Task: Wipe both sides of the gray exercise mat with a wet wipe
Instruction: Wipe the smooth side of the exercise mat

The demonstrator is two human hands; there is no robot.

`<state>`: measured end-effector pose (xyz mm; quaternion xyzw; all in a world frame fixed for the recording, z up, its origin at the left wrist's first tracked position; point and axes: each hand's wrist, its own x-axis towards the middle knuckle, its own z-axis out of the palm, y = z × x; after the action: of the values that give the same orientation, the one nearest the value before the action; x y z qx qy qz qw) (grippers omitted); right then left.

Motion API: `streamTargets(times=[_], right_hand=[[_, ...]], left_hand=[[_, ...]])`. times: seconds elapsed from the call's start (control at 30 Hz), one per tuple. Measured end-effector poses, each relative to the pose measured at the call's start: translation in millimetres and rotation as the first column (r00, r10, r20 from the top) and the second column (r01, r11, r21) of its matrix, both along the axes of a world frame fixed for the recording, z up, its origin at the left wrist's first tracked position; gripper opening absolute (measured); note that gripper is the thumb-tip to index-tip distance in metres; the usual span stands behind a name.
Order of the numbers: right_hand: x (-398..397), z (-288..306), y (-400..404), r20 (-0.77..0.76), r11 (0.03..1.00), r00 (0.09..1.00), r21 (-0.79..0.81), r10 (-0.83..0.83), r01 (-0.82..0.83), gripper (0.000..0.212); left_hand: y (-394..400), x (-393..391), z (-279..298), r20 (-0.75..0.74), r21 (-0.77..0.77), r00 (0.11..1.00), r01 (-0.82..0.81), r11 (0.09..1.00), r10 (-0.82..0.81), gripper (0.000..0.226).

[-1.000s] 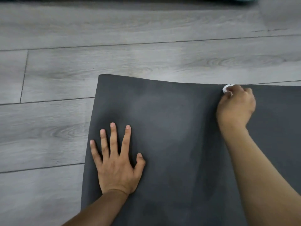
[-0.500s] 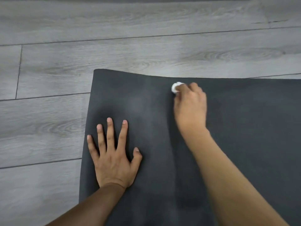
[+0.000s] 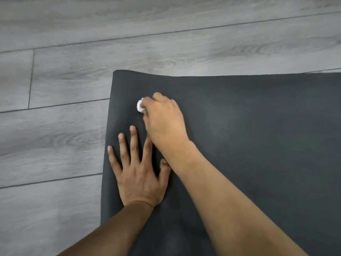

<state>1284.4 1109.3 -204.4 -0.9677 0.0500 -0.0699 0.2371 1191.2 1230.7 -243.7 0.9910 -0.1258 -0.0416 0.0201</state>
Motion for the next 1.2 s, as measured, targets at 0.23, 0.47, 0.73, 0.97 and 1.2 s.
streamTargets(times=[0.23, 0.47, 0.73, 0.97, 1.2], right_hand=[[-86, 4, -161, 0.018, 0.766, 0.782, -0.189, -0.623, 0.614, 0.018], [-25, -8, -42, 0.052, 0.936, 0.936, 0.079, -0.348, 0.344, 0.017], [-54, -20, -83, 0.147, 0.948, 0.985, -0.29, -0.093, 0.132, 0.016], [-141, -40, -158, 0.22, 0.74, 0.753, -0.153, -0.62, 0.655, 0.015], [-133, -38, -158, 0.283, 0.717, 0.727, -0.159, -0.625, 0.678, 0.016]], left_hand=[[-3, 0, 6, 0.018, -0.031, 1.0, -0.021, 0.999, 0.022, 0.079], [-2, 0, 6, 0.043, -0.047, 0.999, -0.008, 0.999, 0.01, 0.076], [-2, -1, 7, 0.05, -0.067, 0.999, -0.006, 0.998, 0.009, 0.075], [-1, -3, 6, 0.04, -0.077, 0.999, -0.023, 0.997, 0.026, 0.075], [-1, 0, 8, 0.03, -0.13, 0.999, -0.02, 0.991, 0.024, 0.079]])
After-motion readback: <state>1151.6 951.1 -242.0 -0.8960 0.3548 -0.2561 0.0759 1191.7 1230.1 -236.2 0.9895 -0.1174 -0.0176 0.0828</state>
